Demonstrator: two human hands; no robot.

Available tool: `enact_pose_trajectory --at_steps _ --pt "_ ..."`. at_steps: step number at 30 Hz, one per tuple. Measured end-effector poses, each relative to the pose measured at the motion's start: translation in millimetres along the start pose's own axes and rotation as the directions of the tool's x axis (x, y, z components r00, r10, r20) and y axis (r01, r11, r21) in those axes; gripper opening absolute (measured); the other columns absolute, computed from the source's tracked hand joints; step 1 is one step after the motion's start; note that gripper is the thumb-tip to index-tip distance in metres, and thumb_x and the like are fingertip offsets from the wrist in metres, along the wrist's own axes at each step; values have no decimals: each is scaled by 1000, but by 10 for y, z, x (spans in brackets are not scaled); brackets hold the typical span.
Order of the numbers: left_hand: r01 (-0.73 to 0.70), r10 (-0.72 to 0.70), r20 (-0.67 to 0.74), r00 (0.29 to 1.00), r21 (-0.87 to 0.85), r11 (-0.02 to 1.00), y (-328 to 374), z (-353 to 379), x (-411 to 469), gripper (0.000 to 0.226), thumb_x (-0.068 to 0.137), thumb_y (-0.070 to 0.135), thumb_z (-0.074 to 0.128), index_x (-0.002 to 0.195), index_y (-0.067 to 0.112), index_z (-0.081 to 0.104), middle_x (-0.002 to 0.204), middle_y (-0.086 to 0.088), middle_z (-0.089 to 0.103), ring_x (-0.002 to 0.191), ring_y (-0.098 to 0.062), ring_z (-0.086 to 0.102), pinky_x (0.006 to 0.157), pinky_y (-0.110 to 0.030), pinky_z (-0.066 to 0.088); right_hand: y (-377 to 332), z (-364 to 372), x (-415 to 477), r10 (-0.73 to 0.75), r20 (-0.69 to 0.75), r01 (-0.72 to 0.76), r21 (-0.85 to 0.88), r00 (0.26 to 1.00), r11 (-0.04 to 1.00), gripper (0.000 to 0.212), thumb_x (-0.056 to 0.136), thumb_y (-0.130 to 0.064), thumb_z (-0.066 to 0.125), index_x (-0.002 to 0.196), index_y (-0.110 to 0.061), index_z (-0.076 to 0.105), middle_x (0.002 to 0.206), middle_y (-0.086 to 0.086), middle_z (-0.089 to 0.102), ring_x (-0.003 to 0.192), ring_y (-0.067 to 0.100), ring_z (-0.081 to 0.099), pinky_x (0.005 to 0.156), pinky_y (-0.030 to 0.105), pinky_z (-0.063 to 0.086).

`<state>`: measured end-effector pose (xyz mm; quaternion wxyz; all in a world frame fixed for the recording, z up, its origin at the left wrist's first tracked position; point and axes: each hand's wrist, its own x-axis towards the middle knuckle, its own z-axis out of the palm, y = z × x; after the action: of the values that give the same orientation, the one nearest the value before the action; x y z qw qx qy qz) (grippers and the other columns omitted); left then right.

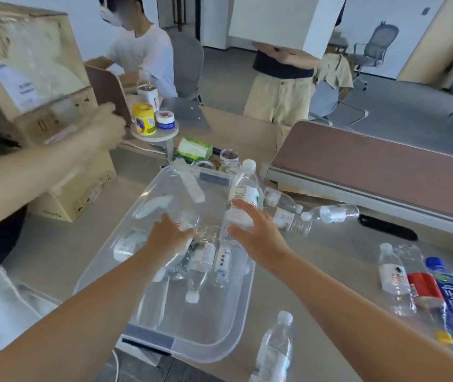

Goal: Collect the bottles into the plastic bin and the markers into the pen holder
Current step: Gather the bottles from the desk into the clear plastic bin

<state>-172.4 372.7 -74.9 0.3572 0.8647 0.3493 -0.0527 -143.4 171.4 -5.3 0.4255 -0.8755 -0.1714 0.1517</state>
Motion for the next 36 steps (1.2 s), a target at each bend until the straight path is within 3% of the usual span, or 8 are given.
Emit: enact_pose_trajectory --at_steps 5,9,13,16,22,24,31,36 --pt "-122 117 -114 987 -38 992 274 -214 4 85 83 51 60 147 9 26 140 -18 44 122 -35 52 100 -47 45 -44 22 35 10 83 0 -126 997 992 56 91 -38 52 141 -52 30 151 1 31 97 18 57 62 17 44" --pt "-252 215 -234 948 -138 958 607 -422 -121 70 82 46 62 138 9 41 127 -7 54 114 -24 55 90 -35 46 -87 44 49 35 148 1 -236 988 972 56 97 -44 44 148 -45 23 162 1 9 128 28 48 80 25 36" --pt "-368 321 -286 903 -128 921 902 -497 -321 61 84 46 59 136 16 44 130 -7 53 116 -24 55 88 -34 44 6 10 67 -8 -10 7 -122 1000 993 46 95 -33 49 140 -27 42 148 0 36 116 20 56 90 36 51" --pt "-429 387 -273 881 -115 896 1068 -458 -477 61 87 44 57 140 18 39 139 -7 46 123 -21 49 88 -29 37 167 -101 57 9 -125 -14 -45 992 999 39 94 -26 51 132 -23 51 141 1 43 106 14 55 90 32 49" --pt "-550 536 -148 831 -79 832 1468 -2 -822 57 89 41 56 139 19 38 141 -5 41 120 -17 47 87 -25 34 778 -500 -49 166 -255 -176 -15 953 984 35 92 -23 51 126 -19 56 135 6 49 90 15 51 60 20 37" --pt "-565 554 -128 822 -72 822 1604 175 -908 57 88 41 56 138 19 39 139 -4 43 111 -14 47 86 -26 34 988 -623 -120 195 -261 -202 1 946 979 35 91 -21 50 126 -17 56 132 9 49 83 17 52 53 19 36" --pt "-518 515 -52 855 -60 853 1901 715 -1079 52 88 35 57 135 20 43 133 -6 48 101 -11 46 82 -22 33 1538 -1093 -70 207 -193 -218 -37 959 975 35 93 -19 48 127 -17 56 132 9 44 70 13 50 64 33 51" --pt "-375 375 2 927 -27 927 1804 1099 -1234 49 88 32 61 132 15 49 124 -3 56 99 -14 53 74 -20 34 1804 -1230 86 187 -92 -195 -93 978 976 36 93 -21 47 128 -18 53 137 9 42 81 19 50 59 26 38"
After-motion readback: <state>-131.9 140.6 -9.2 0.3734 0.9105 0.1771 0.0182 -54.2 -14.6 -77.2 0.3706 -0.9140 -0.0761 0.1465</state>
